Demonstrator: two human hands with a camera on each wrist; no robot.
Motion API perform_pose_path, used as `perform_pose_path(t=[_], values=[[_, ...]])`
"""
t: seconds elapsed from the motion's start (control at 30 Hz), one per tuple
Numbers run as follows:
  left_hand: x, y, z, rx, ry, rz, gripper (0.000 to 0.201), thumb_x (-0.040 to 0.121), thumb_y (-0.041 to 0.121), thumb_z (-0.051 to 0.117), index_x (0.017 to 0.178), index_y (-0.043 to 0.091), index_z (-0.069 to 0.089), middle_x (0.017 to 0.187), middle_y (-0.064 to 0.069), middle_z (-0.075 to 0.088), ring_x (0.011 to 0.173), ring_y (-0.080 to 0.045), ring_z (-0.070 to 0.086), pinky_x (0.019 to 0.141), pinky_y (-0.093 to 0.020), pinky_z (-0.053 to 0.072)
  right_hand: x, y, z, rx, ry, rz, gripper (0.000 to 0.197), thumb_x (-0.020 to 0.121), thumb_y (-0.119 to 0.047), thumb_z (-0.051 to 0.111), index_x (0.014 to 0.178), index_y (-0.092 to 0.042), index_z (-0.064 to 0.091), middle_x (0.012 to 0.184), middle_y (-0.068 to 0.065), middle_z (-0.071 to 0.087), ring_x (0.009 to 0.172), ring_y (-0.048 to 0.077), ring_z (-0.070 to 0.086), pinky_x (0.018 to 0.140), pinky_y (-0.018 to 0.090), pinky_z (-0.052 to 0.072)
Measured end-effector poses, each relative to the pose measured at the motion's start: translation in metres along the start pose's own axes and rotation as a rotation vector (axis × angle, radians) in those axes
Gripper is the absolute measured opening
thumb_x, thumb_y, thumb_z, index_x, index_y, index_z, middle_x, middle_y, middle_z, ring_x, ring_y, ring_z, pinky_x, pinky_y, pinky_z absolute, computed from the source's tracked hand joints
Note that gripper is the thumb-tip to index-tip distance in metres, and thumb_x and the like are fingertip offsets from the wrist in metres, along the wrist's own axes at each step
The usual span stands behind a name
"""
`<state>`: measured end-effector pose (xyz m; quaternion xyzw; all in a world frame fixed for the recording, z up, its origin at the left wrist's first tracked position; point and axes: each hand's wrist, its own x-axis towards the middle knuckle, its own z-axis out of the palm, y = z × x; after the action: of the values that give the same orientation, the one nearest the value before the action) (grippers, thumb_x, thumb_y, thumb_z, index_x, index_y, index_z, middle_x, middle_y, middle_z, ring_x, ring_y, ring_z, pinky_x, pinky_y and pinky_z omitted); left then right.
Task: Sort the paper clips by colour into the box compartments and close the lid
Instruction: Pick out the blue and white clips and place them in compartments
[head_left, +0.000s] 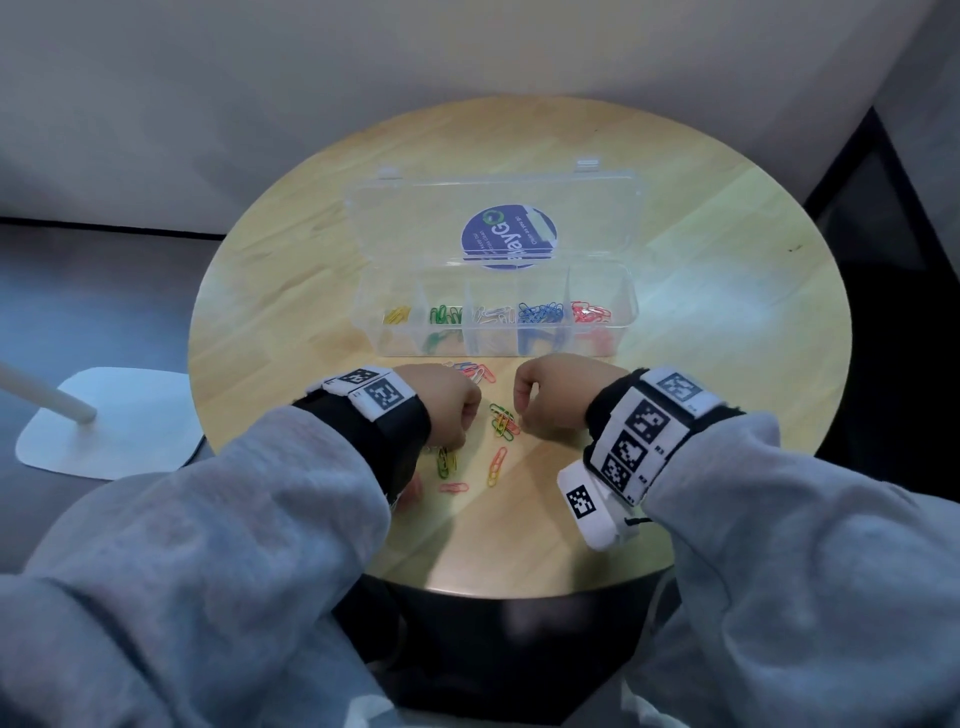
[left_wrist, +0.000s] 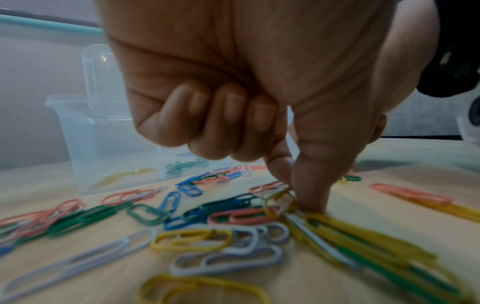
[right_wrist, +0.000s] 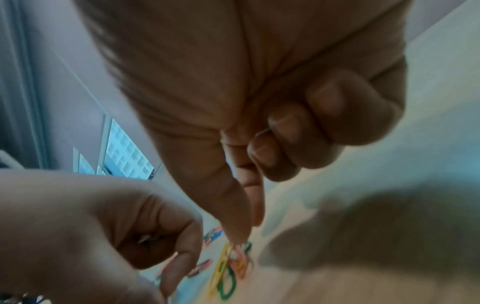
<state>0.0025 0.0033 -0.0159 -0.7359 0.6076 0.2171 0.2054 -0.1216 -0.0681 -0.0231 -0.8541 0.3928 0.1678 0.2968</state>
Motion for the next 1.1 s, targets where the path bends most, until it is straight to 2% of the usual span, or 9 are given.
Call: perform_pose_path(t=[0.1, 0.17, 0.3, 0.4, 0.53, 0.73, 0.83, 1.0, 1.1], values=[[-0.001, -0.002, 0.001, -0.045, -0.016, 0.000, 0.010, 0.082, 0.016, 0.057, 0.082, 0.025, 0.053, 0.067, 0.010, 0.047, 0.062, -0.009, 0.047, 0.048, -0.021, 0.029, 0.004, -0.005, 0.005, -0.005, 0.025, -0.028, 0.007, 0.085, -0.017, 0.060, 0.089, -0.019, 0.056, 0.092, -0.002, 0.054, 0.083, 0.017, 0.050, 0.052, 0.020, 0.033], [-0.001, -0.004, 0.003, -0.107, -0.018, 0.000, 0.009, 0.082, 0.017, 0.056, 0.082, 0.025, 0.053, 0.066, 0.010, 0.047, 0.057, -0.004, 0.043, 0.048, -0.022, 0.030, 0.007, -0.008, 0.007, 0.005, 0.044, -0.030, 0.009, 0.083, -0.019, 0.063, 0.087, -0.019, 0.054, 0.094, 0.000, 0.058, 0.084, 0.017, 0.052, 0.058, 0.023, 0.036], [-0.003, -0.014, 0.003, -0.364, -0.006, 0.018, 0.017, 0.081, 0.017, 0.057, 0.069, 0.025, 0.048, 0.065, 0.010, 0.048, 0.058, -0.007, 0.045, 0.056, -0.023, 0.037, 0.009, -0.011, 0.008, -0.021, 0.018, -0.023, 0.009, 0.083, -0.020, 0.062, 0.090, -0.016, 0.059, 0.101, 0.004, 0.065, 0.084, 0.018, 0.054, 0.067, 0.026, 0.041], [-0.005, -0.023, -0.001, -0.587, -0.002, 0.020, 0.023, 0.082, 0.015, 0.059, 0.064, 0.022, 0.046, 0.062, 0.008, 0.050, 0.060, -0.010, 0.046, 0.062, -0.024, 0.039, 0.008, -0.011, 0.008, -0.063, -0.015, -0.027, 0.006, 0.083, -0.017, 0.058, 0.087, -0.014, 0.060, 0.091, 0.006, 0.064, 0.078, 0.020, 0.053, 0.058, 0.024, 0.040], [-0.008, -0.033, -0.007, -0.921, 0.000, -0.022, 0.029, 0.085, 0.005, 0.055, 0.062, 0.020, 0.044, 0.064, 0.000, 0.049, 0.050, -0.011, 0.036, 0.050, -0.021, 0.032, 0.005, -0.008, 0.004, -0.058, -0.035, -0.042, 0.002, 0.082, -0.014, 0.057, 0.080, -0.014, 0.055, 0.086, 0.004, 0.058, 0.077, 0.020, 0.051, 0.053, 0.022, 0.036], [-0.011, -0.037, -0.013, -1.326, 0.073, -0.100, 0.032, 0.086, -0.008, 0.040, 0.062, 0.014, 0.040, 0.059, -0.006, 0.052, 0.049, -0.013, 0.042, 0.043, -0.016, 0.033, 0.004, -0.003, 0.002, -0.084, -0.075, -0.034, 0.016, 0.077, -0.010, 0.056, 0.066, -0.021, 0.053, 0.071, -0.004, 0.055, 0.071, 0.017, 0.052, 0.054, 0.019, 0.040], [-0.012, -0.037, -0.013, -1.434, 0.086, -0.101, 0.030, 0.087, -0.006, 0.035, 0.064, 0.013, 0.039, 0.056, -0.005, 0.055, 0.044, -0.011, 0.044, 0.046, -0.018, 0.035, 0.005, -0.002, 0.001, -0.055, -0.061, -0.056, 0.016, 0.078, -0.010, 0.056, 0.067, -0.022, 0.053, 0.069, -0.006, 0.054, 0.068, 0.016, 0.052, 0.052, 0.019, 0.038], [-0.014, -0.034, -0.013, -1.531, 0.083, -0.114, 0.027, 0.086, -0.004, 0.032, 0.065, 0.011, 0.038, 0.050, -0.004, 0.055, 0.037, -0.009, 0.046, 0.039, -0.016, 0.037, 0.005, -0.004, 0.002, -0.013, 0.011, -0.094, 0.010, 0.082, -0.010, 0.057, 0.082, -0.020, 0.056, 0.067, -0.010, 0.048, 0.075, 0.017, 0.050, 0.051, 0.019, 0.035], [-0.014, -0.034, -0.012, -1.558, 0.069, -0.126, 0.027, 0.087, -0.002, 0.032, 0.065, 0.011, 0.039, 0.050, -0.004, 0.054, 0.038, -0.010, 0.046, 0.040, -0.016, 0.037, 0.007, -0.005, 0.003, -0.039, -0.038, -0.074, 0.009, 0.083, -0.010, 0.056, 0.084, -0.019, 0.057, 0.074, -0.007, 0.055, 0.077, 0.017, 0.052, 0.054, 0.020, 0.037]])
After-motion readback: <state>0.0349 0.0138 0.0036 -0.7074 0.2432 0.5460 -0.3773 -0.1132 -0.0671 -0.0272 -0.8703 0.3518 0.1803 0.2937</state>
